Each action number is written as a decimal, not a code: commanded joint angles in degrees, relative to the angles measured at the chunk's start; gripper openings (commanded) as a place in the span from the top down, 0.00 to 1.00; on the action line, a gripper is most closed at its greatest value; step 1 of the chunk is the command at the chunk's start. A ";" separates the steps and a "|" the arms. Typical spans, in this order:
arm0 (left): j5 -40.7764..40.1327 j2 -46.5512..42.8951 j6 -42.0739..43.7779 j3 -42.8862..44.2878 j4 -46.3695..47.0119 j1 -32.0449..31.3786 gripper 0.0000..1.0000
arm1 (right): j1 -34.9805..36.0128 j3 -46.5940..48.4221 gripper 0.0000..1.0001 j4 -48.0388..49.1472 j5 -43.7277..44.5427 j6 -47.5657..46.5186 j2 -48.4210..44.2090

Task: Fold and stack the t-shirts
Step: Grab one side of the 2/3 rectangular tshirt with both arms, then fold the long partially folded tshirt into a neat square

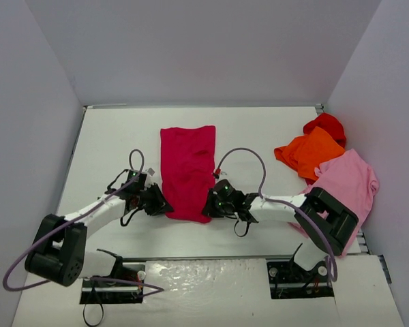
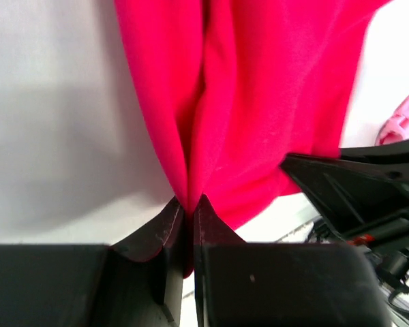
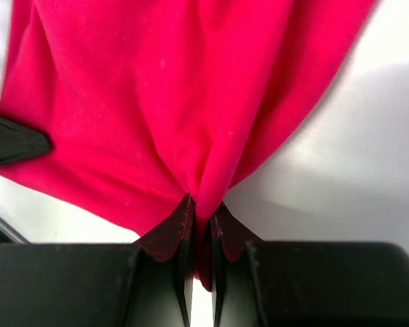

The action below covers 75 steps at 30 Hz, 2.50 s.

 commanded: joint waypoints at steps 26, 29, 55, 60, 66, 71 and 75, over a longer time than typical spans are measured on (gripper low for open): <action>0.99 -36.17 -5.27 5.93 -37.96 -0.13 1.00 | 27.77 1.59 1.00 -29.78 23.78 16.36 -29.60; 0.29 -35.09 -4.64 7.52 -37.15 -0.13 1.00 | 28.69 3.55 1.00 -30.69 27.25 15.25 -27.87; -4.63 10.44 6.61 32.64 -14.98 0.22 1.00 | 9.02 19.04 1.00 -22.43 40.03 -13.26 -3.67; -3.06 14.91 4.95 33.27 -10.29 0.16 1.00 | 6.49 21.93 1.00 -18.18 39.57 -16.72 -0.69; -3.00 16.88 4.57 36.99 -9.33 0.22 1.00 | 2.95 24.97 1.00 -15.59 39.09 -20.04 1.52; -4.33 17.91 5.55 44.17 -10.02 0.31 1.00 | 1.53 26.06 0.99 -13.13 39.22 -21.22 2.32; -5.59 19.21 5.59 49.31 -9.90 0.31 0.90 | 0.29 26.67 0.98 -11.02 39.54 -22.10 4.26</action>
